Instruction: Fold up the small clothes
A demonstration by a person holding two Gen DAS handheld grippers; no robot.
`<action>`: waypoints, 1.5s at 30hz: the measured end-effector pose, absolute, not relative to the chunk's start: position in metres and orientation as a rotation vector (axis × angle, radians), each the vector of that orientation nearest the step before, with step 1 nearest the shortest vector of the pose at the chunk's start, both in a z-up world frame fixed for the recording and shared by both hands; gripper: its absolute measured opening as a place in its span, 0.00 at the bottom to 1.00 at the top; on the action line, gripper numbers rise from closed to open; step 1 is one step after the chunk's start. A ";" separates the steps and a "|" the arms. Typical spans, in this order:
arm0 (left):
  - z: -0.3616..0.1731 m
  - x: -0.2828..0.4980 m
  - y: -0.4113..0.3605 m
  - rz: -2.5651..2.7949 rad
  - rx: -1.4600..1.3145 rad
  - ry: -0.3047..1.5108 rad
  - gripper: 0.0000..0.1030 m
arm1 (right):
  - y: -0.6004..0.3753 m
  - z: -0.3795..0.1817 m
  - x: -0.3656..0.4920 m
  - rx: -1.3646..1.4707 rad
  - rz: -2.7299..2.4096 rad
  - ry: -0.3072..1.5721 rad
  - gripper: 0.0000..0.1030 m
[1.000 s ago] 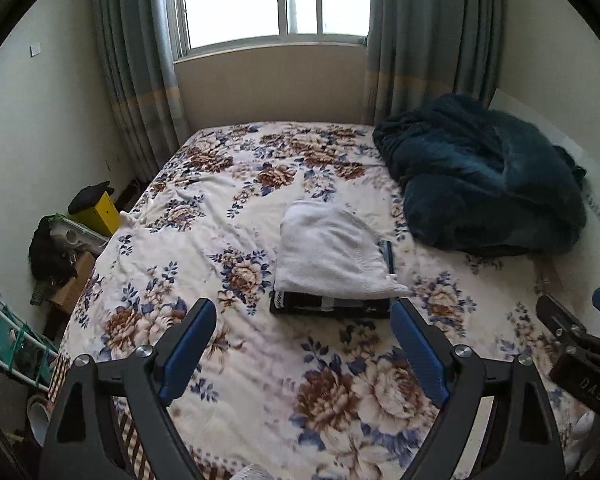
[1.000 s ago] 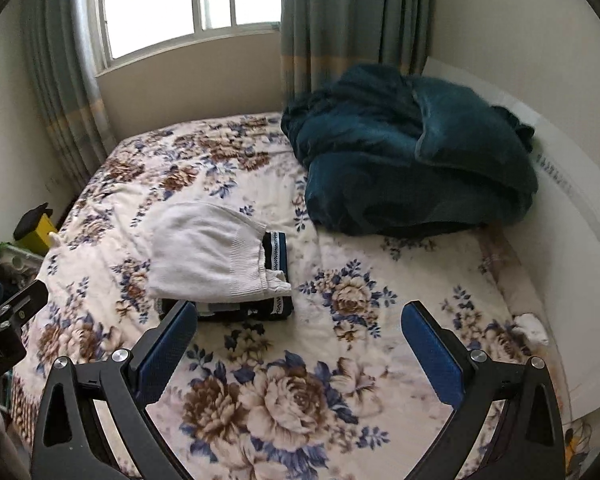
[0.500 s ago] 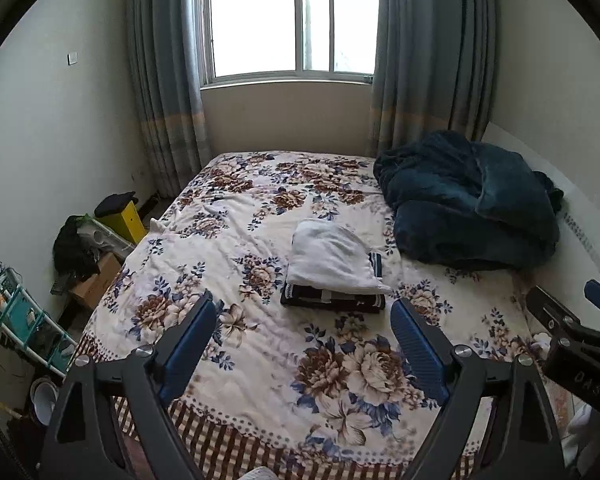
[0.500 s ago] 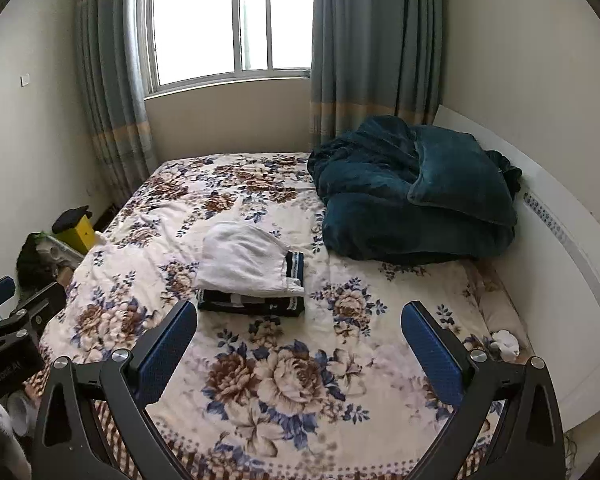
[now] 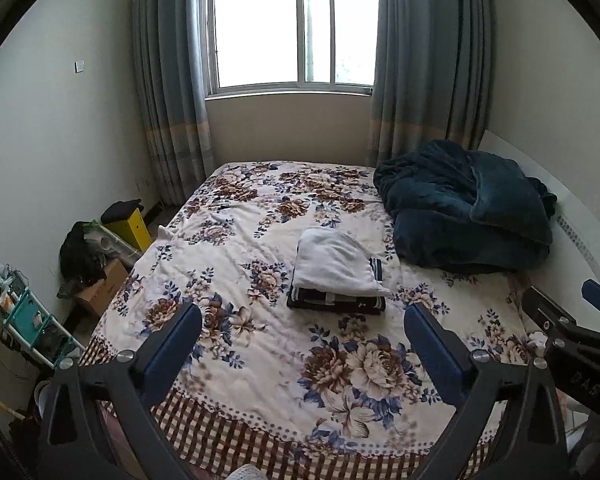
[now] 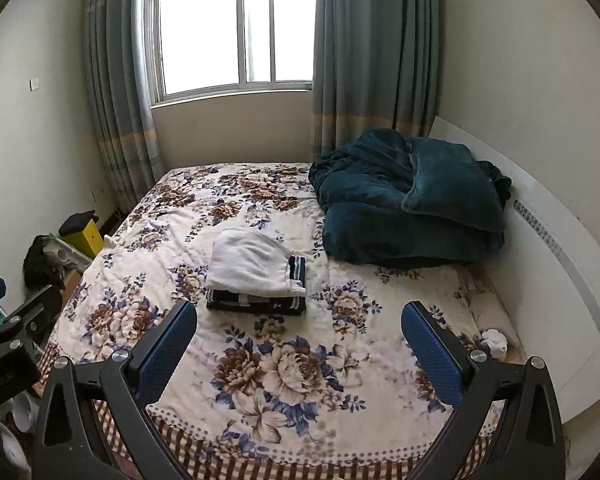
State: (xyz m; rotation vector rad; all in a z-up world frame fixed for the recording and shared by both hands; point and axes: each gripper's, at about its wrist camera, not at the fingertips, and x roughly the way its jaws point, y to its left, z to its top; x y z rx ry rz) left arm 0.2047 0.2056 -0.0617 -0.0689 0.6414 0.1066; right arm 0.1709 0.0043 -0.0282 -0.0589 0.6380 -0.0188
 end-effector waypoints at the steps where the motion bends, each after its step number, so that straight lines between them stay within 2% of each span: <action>1: -0.062 0.204 0.206 0.109 -0.069 0.642 1.00 | 0.004 -0.028 0.170 -0.060 -0.017 0.637 1.00; 45: -0.054 0.198 0.211 0.147 -0.071 0.625 1.00 | 0.011 -0.028 0.176 -0.055 0.047 0.646 1.00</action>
